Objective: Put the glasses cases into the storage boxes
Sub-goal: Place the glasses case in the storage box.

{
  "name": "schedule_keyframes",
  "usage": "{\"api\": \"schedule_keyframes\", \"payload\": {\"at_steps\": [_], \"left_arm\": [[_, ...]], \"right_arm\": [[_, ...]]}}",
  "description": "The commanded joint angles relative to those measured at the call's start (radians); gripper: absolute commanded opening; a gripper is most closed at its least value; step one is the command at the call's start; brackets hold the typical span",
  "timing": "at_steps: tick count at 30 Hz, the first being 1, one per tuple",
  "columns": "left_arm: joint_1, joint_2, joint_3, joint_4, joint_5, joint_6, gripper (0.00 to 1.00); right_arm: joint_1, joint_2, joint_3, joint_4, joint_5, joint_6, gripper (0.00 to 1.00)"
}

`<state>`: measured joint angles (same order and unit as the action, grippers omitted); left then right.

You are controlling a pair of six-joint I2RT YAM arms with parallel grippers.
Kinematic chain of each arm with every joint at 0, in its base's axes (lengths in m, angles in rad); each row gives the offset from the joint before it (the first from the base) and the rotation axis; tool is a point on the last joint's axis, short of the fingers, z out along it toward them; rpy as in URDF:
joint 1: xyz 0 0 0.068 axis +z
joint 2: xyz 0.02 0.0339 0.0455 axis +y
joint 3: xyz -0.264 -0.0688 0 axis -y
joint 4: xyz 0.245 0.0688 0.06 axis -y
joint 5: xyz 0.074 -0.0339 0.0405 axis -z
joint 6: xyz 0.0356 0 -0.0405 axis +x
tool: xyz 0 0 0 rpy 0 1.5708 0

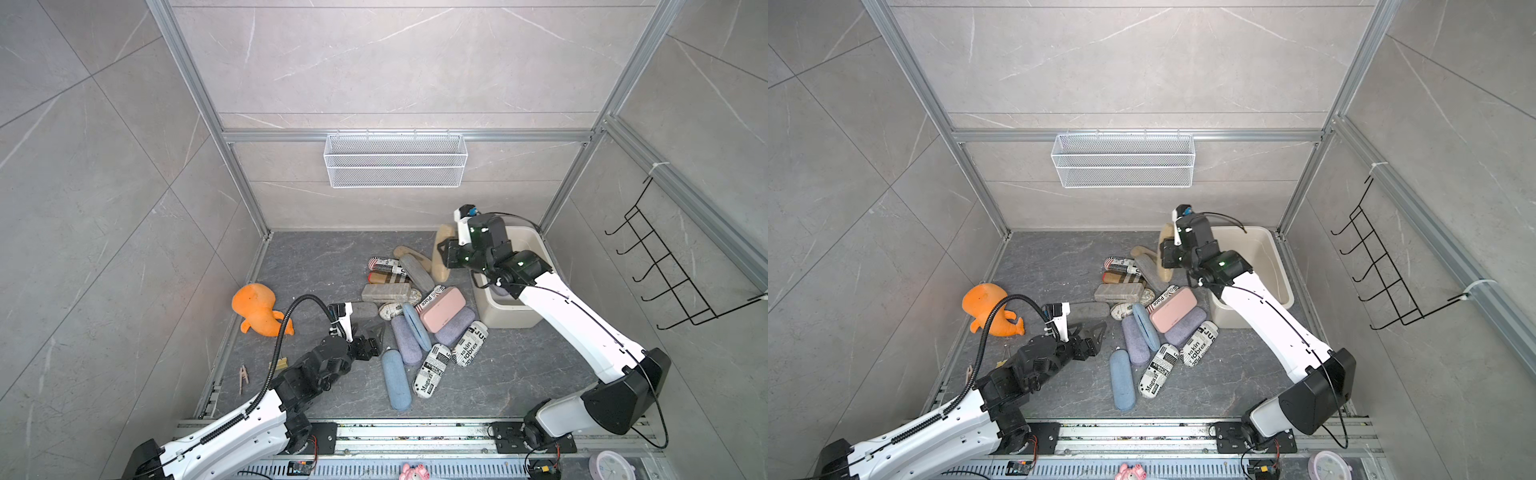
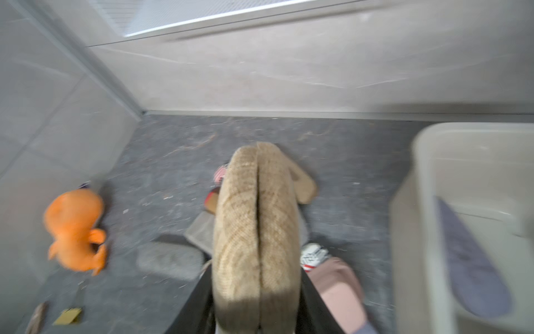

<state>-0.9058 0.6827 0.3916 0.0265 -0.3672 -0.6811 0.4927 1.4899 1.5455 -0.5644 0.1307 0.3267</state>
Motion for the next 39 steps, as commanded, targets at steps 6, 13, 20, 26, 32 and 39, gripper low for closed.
{"api": "schedule_keyframes", "payload": {"at_steps": [6,13,20,26,32,39], "left_arm": [[-0.004,-0.008,0.02,-0.06,-0.074,-0.013,0.94],[-0.004,-0.006,0.035,-0.102,-0.091,-0.018,0.94],[-0.004,0.026,0.098,-0.209,-0.142,-0.057,0.94],[-0.005,0.017,0.102,-0.27,-0.145,-0.084,0.94],[-0.004,0.01,0.101,-0.283,-0.123,-0.097,0.94],[-0.004,0.056,0.137,-0.288,-0.109,-0.076,0.94]], "right_arm": [[-0.175,0.041,0.122,-0.107,0.276,-0.146,0.31],[-0.289,0.135,0.17,-0.125,0.303,-0.211,0.31],[-0.323,0.334,0.176,-0.165,0.24,-0.209,0.31],[-0.331,0.473,0.272,-0.227,0.165,-0.216,0.34],[-0.333,0.537,0.307,-0.256,0.126,-0.224,0.4],[-0.336,0.56,0.318,-0.257,0.072,-0.212,0.56]]}}
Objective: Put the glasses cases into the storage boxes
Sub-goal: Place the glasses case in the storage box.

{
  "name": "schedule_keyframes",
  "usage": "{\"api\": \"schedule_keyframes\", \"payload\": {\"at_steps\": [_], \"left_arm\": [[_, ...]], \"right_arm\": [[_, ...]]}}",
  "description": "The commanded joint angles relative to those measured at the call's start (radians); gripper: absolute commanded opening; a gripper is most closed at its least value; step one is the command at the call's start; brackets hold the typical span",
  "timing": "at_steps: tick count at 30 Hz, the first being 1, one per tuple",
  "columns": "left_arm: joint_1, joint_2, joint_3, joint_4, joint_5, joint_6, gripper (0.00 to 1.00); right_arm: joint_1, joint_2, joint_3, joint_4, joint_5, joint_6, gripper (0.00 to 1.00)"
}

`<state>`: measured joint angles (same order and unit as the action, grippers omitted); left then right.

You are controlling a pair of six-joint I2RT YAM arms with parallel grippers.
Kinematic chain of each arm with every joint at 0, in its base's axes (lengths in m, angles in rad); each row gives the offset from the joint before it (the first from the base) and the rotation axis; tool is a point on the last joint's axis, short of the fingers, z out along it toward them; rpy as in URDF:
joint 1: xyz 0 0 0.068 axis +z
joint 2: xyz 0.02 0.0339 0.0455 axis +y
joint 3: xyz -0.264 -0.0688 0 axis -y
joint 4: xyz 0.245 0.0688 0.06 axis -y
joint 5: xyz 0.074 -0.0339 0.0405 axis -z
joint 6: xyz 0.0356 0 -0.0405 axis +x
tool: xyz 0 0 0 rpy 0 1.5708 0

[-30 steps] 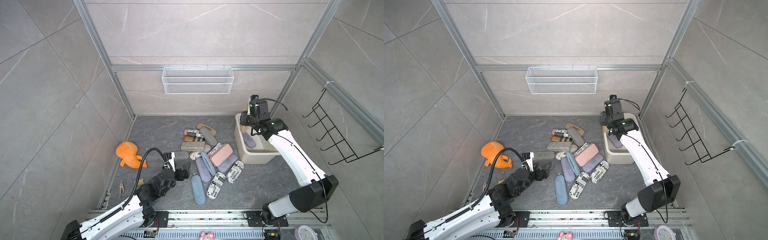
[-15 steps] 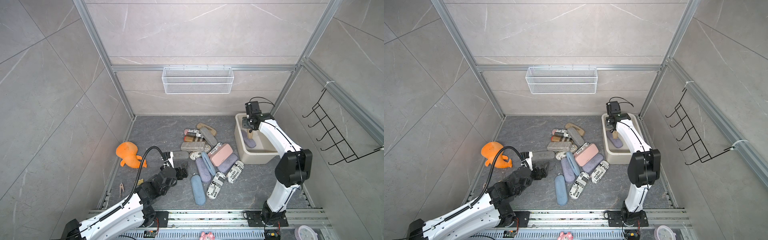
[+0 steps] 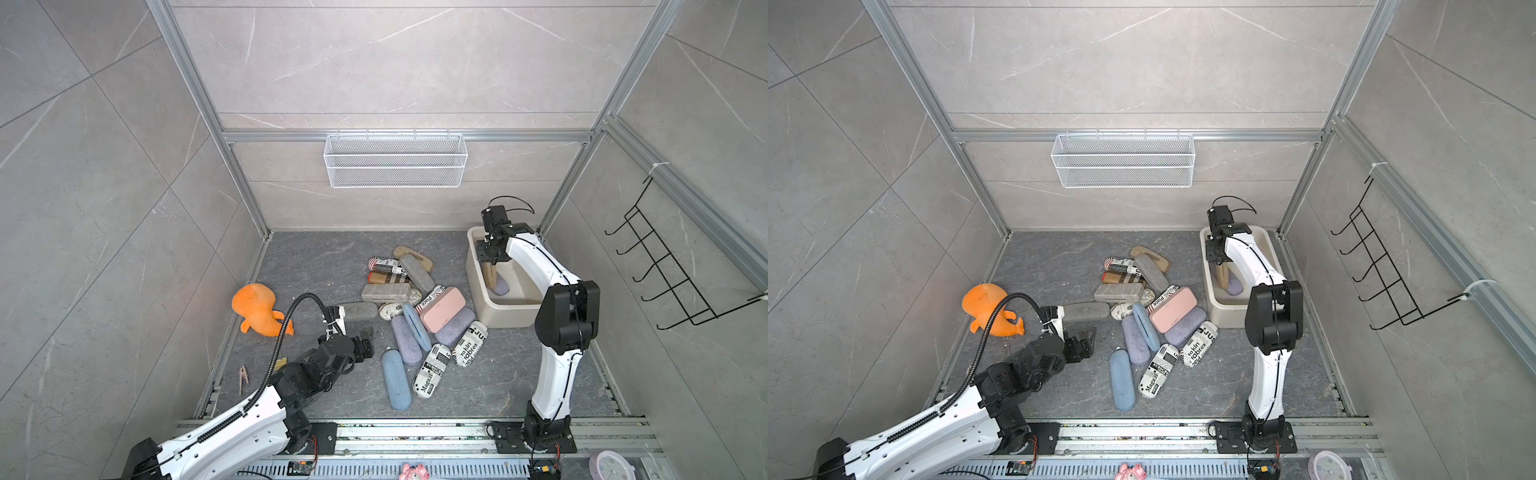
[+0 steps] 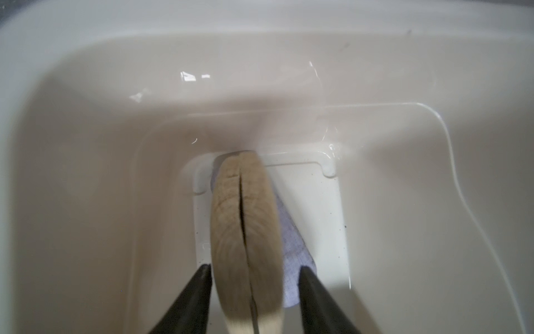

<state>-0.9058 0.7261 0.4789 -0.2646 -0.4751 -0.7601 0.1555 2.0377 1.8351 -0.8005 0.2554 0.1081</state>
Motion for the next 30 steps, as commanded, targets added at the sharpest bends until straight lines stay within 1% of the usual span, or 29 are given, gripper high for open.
{"api": "schedule_keyframes", "payload": {"at_steps": [1,7,10,11,16,18,19,21,23,25,28,30], "left_arm": [[-0.003,0.021,0.057,0.004,-0.002,0.007,0.94],[-0.002,0.084,0.109,0.007,-0.002,0.04,0.94],[-0.004,0.113,0.13,-0.01,-0.026,0.046,0.97],[-0.003,0.121,0.134,-0.02,-0.047,0.046,0.99],[0.015,0.175,0.179,-0.103,-0.144,0.031,1.0],[0.027,0.197,0.188,-0.116,-0.146,0.021,1.0],[0.034,0.21,0.188,-0.114,-0.125,0.018,1.0],[0.036,0.24,0.185,-0.12,-0.107,-0.019,0.95],[0.035,0.27,0.177,-0.14,-0.108,-0.082,0.87],[0.035,0.287,0.164,-0.152,-0.11,-0.14,0.83],[0.035,0.282,0.138,-0.142,-0.081,-0.157,0.73],[0.035,0.272,0.134,-0.15,-0.066,-0.148,0.7]], "right_arm": [[0.0,0.007,0.024,-0.015,-0.067,0.009,0.58],[0.0,-0.045,0.014,-0.011,-0.109,0.031,0.6],[0.0,-0.108,-0.015,-0.002,-0.127,0.057,0.6],[0.001,-0.137,-0.03,0.002,-0.134,0.065,0.6],[0.024,-0.353,-0.181,0.075,-0.135,0.131,0.63],[0.053,-0.435,-0.237,0.094,-0.104,0.141,0.66],[0.072,-0.475,-0.266,0.102,-0.084,0.151,0.67],[0.108,-0.545,-0.331,0.124,-0.082,0.162,0.68],[0.149,-0.601,-0.39,0.135,-0.056,0.172,0.7],[0.194,-0.639,-0.421,0.123,-0.014,0.163,0.72],[0.233,-0.7,-0.461,0.126,-0.025,0.142,0.76],[0.237,-0.734,-0.479,0.126,-0.072,0.143,0.82]]}}
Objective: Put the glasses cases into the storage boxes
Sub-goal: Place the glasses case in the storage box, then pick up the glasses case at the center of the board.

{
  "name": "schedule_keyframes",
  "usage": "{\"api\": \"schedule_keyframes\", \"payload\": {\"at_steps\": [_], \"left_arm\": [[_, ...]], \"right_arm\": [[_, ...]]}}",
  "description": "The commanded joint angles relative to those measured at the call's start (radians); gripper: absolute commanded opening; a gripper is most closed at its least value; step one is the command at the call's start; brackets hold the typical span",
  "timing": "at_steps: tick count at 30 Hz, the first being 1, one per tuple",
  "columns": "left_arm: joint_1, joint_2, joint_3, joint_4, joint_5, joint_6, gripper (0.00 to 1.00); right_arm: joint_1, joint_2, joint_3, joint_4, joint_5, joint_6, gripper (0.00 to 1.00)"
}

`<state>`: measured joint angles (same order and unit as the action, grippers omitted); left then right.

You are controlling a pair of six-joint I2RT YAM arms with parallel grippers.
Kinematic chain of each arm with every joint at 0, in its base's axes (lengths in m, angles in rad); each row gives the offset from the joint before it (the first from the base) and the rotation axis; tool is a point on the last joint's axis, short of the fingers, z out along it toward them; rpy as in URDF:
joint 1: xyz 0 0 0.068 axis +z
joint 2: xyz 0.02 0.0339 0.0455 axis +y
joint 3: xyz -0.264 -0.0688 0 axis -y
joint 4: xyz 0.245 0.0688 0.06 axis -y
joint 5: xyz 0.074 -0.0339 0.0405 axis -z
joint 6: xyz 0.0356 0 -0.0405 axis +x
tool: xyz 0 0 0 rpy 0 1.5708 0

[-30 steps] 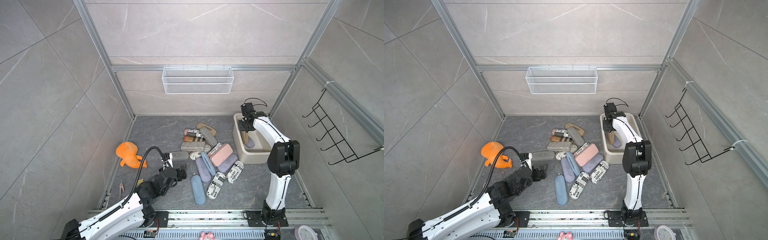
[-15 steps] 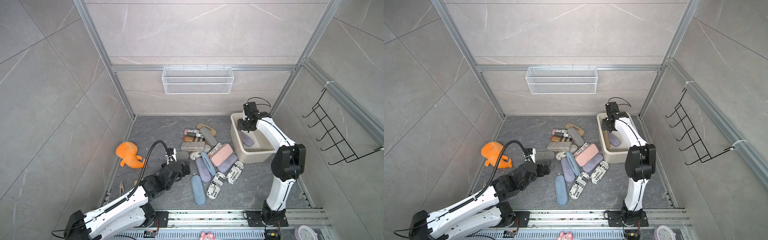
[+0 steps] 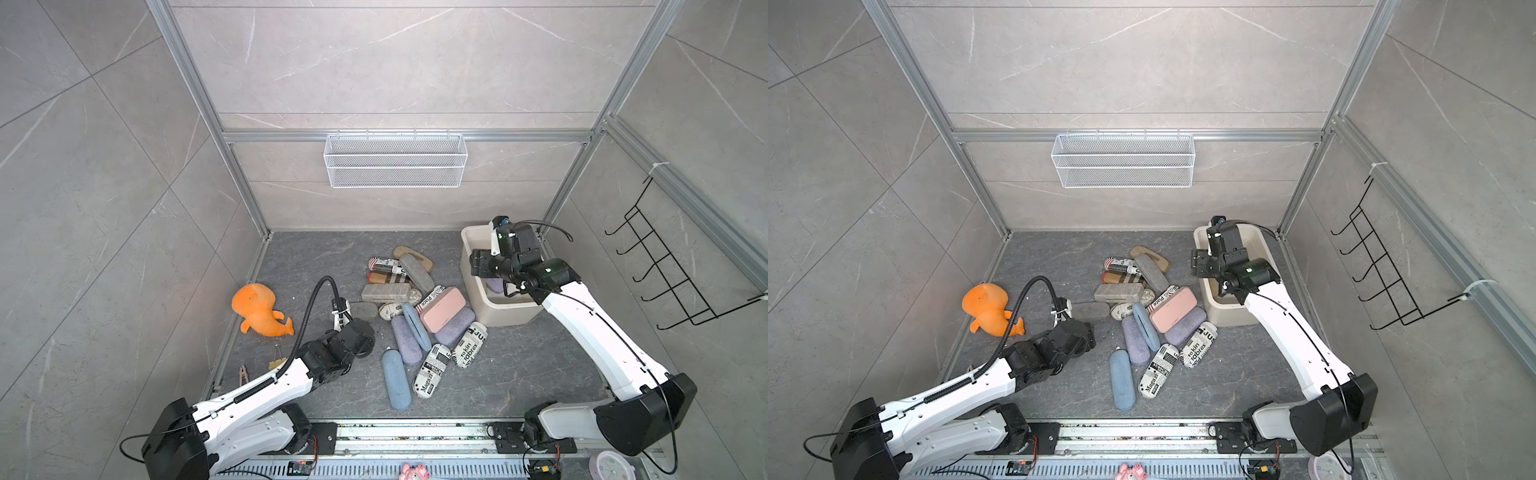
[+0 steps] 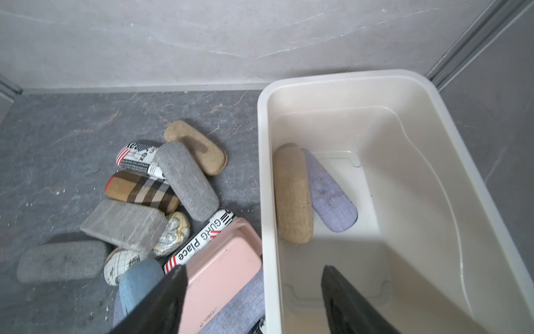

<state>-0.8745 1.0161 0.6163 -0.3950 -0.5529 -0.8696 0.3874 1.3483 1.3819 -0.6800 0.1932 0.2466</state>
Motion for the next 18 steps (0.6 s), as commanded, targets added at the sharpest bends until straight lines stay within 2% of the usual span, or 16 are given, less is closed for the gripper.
{"api": "schedule_keyframes", "payload": {"at_steps": [1,3,5,8,12,15,18], "left_arm": [[0.004,-0.022,0.0,-0.036,0.02,-0.044,0.7],[0.004,-0.03,0.002,-0.051,0.048,-0.047,0.7],[0.003,-0.035,0.002,-0.049,0.12,-0.028,0.73],[-0.001,-0.034,0.004,-0.05,0.204,-0.023,0.71],[-0.01,-0.005,-0.027,-0.027,0.206,-0.055,0.71],[-0.041,0.049,0.007,-0.03,0.231,-0.051,0.67],[-0.109,0.107,0.049,-0.057,0.2,-0.085,0.66]], "right_arm": [[0.006,-0.063,-0.043,0.017,-0.025,0.01,0.82],[0.005,-0.102,-0.09,0.066,-0.034,0.016,0.87],[0.005,-0.122,-0.114,0.087,-0.009,0.022,0.88],[0.004,-0.129,-0.133,0.104,0.035,0.027,0.84],[0.004,-0.115,-0.13,0.101,0.003,0.001,0.73],[0.004,-0.119,-0.134,0.111,-0.017,0.041,0.73],[0.004,-0.12,-0.13,0.111,-0.087,0.048,0.73]]}}
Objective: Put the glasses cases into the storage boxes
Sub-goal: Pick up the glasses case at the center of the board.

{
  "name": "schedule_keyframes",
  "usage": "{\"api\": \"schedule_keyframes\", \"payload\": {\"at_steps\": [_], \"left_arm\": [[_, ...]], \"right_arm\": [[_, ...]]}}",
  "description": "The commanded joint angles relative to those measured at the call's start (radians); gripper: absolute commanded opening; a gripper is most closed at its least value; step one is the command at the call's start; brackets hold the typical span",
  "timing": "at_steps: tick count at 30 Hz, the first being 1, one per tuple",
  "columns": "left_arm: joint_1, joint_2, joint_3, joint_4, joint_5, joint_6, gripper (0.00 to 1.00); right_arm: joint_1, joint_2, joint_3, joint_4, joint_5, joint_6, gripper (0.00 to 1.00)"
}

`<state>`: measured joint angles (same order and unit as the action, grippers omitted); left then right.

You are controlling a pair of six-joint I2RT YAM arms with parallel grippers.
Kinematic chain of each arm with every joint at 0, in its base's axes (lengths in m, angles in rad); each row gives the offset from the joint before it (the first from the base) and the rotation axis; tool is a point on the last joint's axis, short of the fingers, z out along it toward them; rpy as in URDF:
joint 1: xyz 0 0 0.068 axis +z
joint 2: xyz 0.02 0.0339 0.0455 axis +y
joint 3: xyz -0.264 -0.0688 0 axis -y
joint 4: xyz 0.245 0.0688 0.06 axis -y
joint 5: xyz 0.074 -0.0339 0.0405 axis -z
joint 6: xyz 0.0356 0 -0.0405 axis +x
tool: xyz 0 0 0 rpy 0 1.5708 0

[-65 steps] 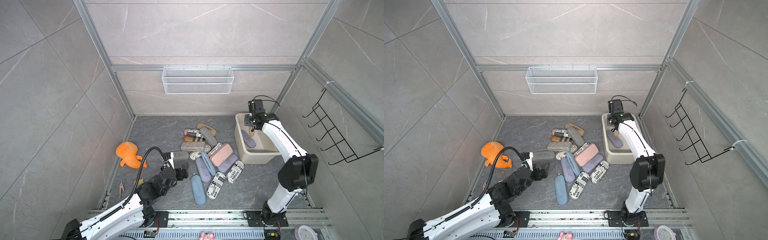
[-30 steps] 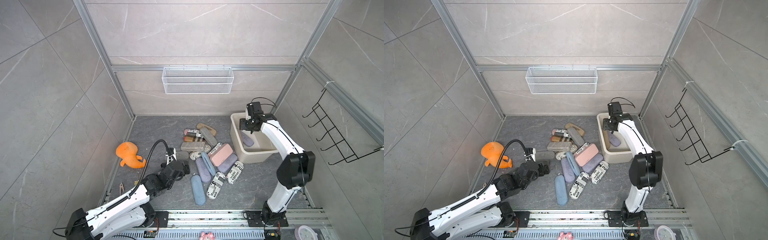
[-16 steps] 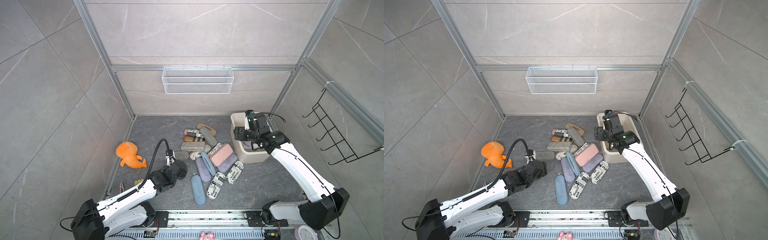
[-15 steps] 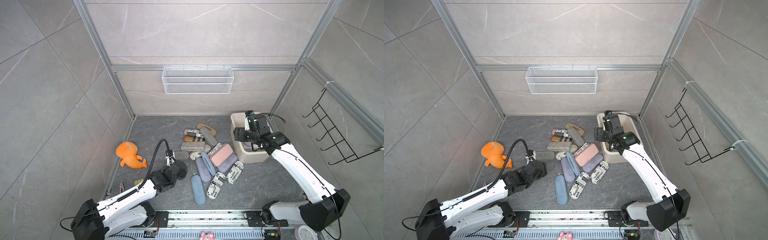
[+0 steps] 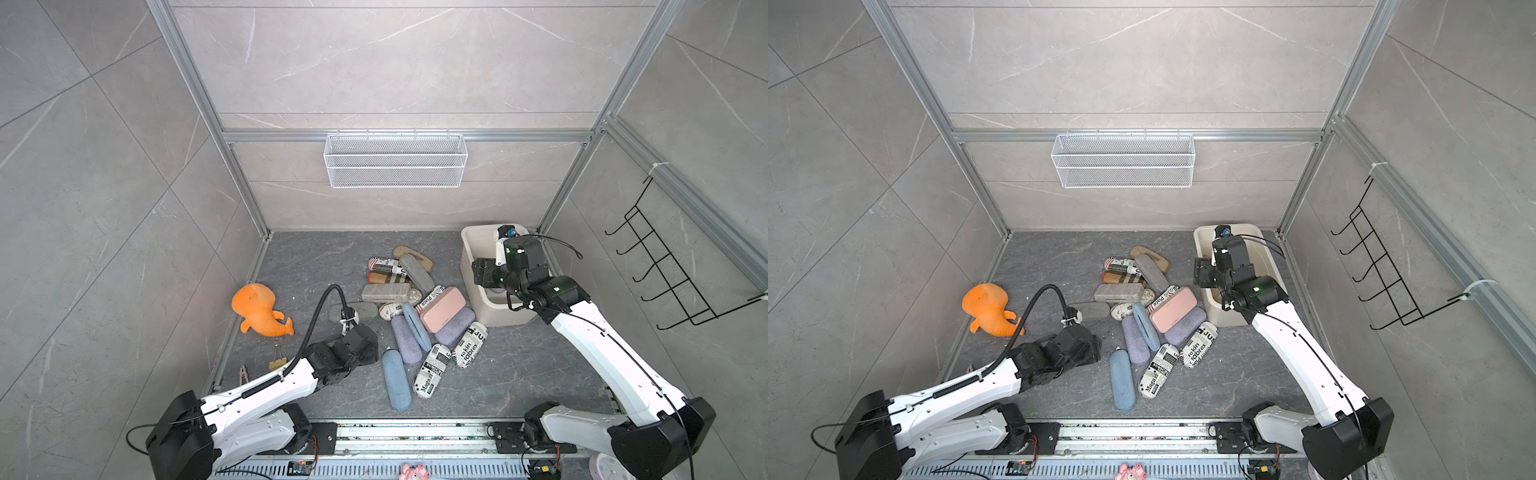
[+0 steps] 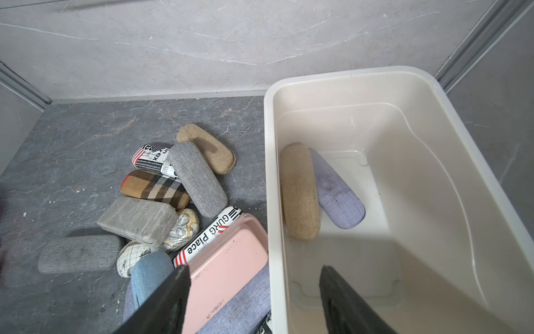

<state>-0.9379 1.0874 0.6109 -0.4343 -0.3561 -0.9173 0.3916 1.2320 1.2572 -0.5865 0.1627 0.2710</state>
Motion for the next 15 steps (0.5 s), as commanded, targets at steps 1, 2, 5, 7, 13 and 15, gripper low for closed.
{"api": "schedule_keyframes", "payload": {"at_steps": [1,2,5,7,13,15], "left_arm": [[-0.065,0.054,0.061,-0.027,0.003,-0.073,0.66],[-0.079,0.067,0.064,-0.027,0.011,-0.104,0.67],[-0.146,0.12,0.064,-0.026,0.01,-0.178,0.7],[-0.185,0.163,0.08,-0.046,-0.001,-0.206,0.73],[-0.257,0.305,0.184,-0.103,0.02,-0.222,0.8],[-0.281,0.348,0.218,-0.112,0.031,-0.23,0.83]], "right_arm": [[0.0,-0.008,-0.009,0.022,-0.059,0.025,0.73],[0.0,-0.014,-0.013,0.023,-0.059,0.02,0.74],[0.0,-0.043,-0.036,0.034,-0.031,0.019,0.81],[0.001,-0.06,-0.057,0.049,-0.029,0.022,0.86],[0.0,-0.077,-0.076,0.055,-0.04,0.019,0.91],[0.0,-0.08,-0.078,0.059,-0.038,0.019,0.92]]}}
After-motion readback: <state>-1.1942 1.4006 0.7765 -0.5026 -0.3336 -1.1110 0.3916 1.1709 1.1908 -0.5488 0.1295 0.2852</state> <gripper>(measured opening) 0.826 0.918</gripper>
